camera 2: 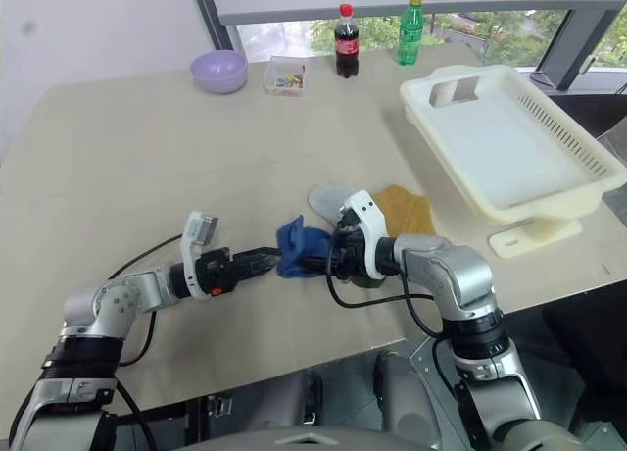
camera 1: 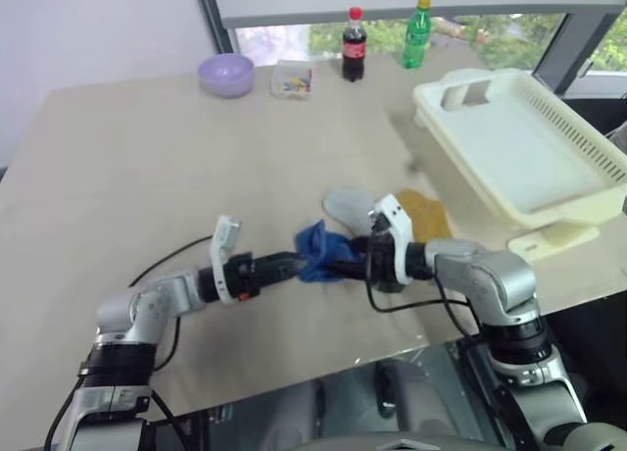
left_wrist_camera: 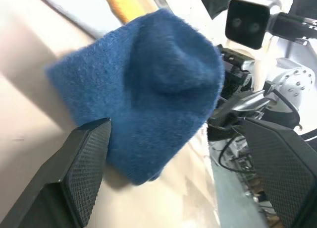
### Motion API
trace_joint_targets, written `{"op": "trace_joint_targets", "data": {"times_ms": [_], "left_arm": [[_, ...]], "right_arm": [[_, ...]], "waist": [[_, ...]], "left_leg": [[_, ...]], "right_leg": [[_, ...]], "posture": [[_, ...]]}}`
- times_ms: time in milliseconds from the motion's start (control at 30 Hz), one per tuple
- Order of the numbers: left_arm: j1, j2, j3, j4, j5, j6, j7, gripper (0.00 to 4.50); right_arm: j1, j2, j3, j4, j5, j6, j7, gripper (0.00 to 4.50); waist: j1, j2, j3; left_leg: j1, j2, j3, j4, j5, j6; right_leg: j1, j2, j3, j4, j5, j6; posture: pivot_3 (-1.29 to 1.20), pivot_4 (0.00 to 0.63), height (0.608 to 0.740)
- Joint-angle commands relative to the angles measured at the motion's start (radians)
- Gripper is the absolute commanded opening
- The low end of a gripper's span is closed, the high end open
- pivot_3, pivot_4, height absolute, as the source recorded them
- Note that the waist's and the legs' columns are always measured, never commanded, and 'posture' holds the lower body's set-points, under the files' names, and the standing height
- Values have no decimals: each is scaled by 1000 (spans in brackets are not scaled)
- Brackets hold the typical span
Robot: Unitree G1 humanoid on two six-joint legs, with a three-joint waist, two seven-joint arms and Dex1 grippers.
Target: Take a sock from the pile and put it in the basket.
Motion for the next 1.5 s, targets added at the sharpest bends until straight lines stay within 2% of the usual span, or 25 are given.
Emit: {"op": "trace_joint_targets", "data": {"times_ms": [33,233,433,633,800,1100,1233,1500], "left_arm": [[1,5,23,-34,-8,3,9,4500],[8,-16,11,-72,-5,-3,33,4500],[-27,-52,35,-126,-73,33,54,4500],[-26,-70,-6,-115,-38,12,52,4500],[-24,-76,-38,-101,-17,-4,38,4500],[-39,-90,-60,-66,10,-30,25,4500],[-43,-91,-69,-52,24,-42,17,4500],[-50,-96,-70,-32,28,-42,-7,4500]], "right_arm": [[-34,13,-30,14,20,18,-36,4472],[-41,6,-2,38,34,30,-48,4472],[-14,-65,-45,-78,92,83,-44,4472],[26,-89,-83,-160,161,138,-52,4472],[24,-41,-131,-156,208,184,-88,4472],[40,35,-100,-127,206,240,-179,4472],[19,103,-167,-114,233,288,-209,4472],[-8,166,-254,-111,265,338,-238,4472]], "waist": [[1,0,0],[1,0,0],[5,0,0],[-1,0,0],[-2,0,0],[0,0,0],[0,0,0],[0,0,0]], "left_leg": [[-1,0,0,0,0,0],[-2,0,0,0,0,0],[-3,-1,0,0,0,0],[-3,-1,1,0,0,0],[-2,-1,2,0,0,0],[-3,-1,2,0,0,0],[-3,-1,1,0,0,0],[-2,-1,1,1,0,0]], "right_leg": [[0,0,0,0,0,0],[0,0,-1,-1,0,0],[0,-1,-2,-1,0,0],[0,0,-2,-1,0,1],[0,0,-2,0,0,0],[0,0,-2,-1,0,1],[0,0,-2,0,0,1],[0,0,-2,0,1,1]], "posture": [[0,150,732],[0,150,732],[0,150,732],[0,150,732],[0,150,732],[0,150,732],[0,150,732],[0,150,732]]}}
